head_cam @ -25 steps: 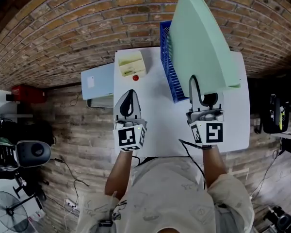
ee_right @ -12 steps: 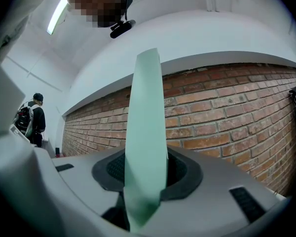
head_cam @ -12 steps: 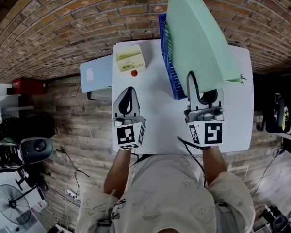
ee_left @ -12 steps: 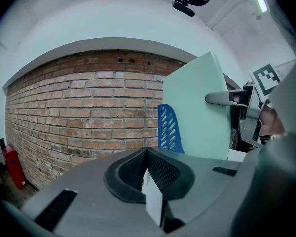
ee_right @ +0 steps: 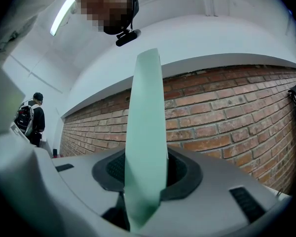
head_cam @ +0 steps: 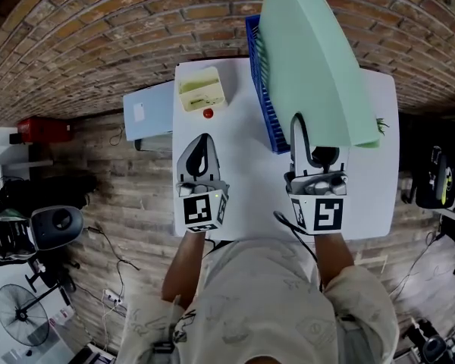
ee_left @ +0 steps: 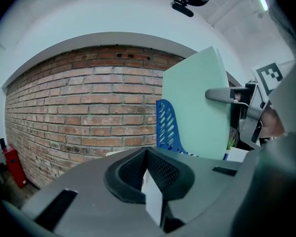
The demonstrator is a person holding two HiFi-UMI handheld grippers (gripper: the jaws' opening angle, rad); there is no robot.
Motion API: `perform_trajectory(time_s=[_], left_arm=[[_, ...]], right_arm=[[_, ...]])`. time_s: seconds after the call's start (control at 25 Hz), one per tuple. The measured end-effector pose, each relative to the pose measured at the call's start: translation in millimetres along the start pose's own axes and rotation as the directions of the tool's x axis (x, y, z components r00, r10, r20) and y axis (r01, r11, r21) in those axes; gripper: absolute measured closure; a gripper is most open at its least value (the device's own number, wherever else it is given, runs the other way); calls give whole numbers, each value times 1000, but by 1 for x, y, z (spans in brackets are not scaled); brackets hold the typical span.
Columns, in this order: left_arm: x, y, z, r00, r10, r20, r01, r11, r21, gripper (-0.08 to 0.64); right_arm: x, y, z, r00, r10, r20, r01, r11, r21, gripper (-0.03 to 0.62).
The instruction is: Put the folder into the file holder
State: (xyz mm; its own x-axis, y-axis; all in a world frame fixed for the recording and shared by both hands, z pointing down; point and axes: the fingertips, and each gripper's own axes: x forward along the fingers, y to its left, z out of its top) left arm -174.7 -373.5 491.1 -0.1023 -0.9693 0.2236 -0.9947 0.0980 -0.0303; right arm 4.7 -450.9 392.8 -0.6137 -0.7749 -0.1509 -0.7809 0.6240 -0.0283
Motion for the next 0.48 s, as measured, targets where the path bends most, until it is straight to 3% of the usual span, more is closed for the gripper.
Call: perform_trajectory(time_s=[0.48], left_arm=[[7, -11, -2, 999, -40, -15, 40, 999, 22, 551]], right_arm=[[-2, 2, -48, 996, -1, -89, -4, 999, -51, 434]])
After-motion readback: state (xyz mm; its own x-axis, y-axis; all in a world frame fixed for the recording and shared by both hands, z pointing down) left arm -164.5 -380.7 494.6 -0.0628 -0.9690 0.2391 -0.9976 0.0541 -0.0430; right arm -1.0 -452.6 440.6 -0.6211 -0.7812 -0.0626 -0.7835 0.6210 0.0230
